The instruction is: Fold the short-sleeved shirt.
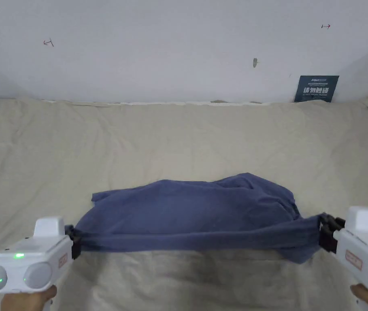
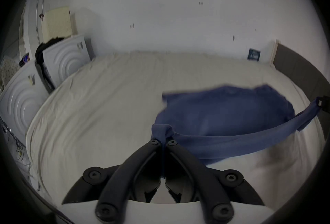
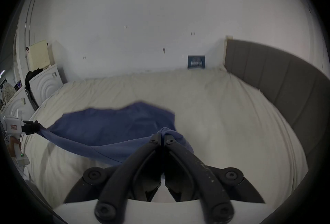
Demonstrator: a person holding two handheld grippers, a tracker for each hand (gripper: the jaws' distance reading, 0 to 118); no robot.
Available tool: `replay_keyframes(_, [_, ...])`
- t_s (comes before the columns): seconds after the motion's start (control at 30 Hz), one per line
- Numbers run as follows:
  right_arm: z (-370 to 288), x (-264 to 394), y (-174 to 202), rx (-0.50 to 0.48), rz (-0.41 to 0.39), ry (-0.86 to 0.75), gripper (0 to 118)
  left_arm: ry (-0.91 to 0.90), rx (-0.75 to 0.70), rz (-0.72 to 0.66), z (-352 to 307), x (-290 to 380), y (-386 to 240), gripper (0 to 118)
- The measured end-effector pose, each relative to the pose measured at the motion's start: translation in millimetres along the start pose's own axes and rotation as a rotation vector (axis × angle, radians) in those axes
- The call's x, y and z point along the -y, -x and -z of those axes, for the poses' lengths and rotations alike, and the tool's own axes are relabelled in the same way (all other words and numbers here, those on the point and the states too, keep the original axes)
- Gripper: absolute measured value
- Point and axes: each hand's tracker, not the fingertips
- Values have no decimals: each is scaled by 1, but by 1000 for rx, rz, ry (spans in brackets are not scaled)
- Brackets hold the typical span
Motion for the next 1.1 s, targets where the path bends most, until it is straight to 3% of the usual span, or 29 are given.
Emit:
replay_keyframes(0.47, [-122, 169, 2, -3, 83, 243, 4, 149, -3, 19, -98, 140, 38, 3])
replay_keyframes(0.77, [-109, 205, 10, 53, 111, 371, 4, 240, -29, 23, -106, 173, 31, 3])
replay_keyframes(0.83, [-109, 197, 12, 65, 120, 385, 7, 262, -32, -10, -104, 167, 31, 14])
replay_keyframes(0.87, [-110, 192, 14, 64, 116, 387, 15, 267, -35, -38, -105, 163, 32, 29])
replay_keyframes(0.9, [-113, 185, 17, 64, 100, 375, 34, 263, -36, -79, -105, 159, 34, 66])
replay_keyframes(0.93, [-116, 176, 19, 62, 88, 345, 54, 256, -30, -97, -107, 153, 35, 92])
replay_keyframes(0.97, [-119, 164, 22, 64, 78, 307, 77, 236, -11, -123, -111, 145, 35, 111])
replay_keyframes(1.0, [-121, 150, 25, 64, 69, 271, 101, 191, 9, -150, -116, 135, 34, 118])
replay_keyframes(1.03, [-123, 137, 28, 59, 63, 235, 112, 134, 21, -170, -124, 126, 32, 117])
replay_keyframes(1.1, [-133, 106, 36, 67, 54, 119, 114, -2, 51, -201, -143, 100, 26, 116])
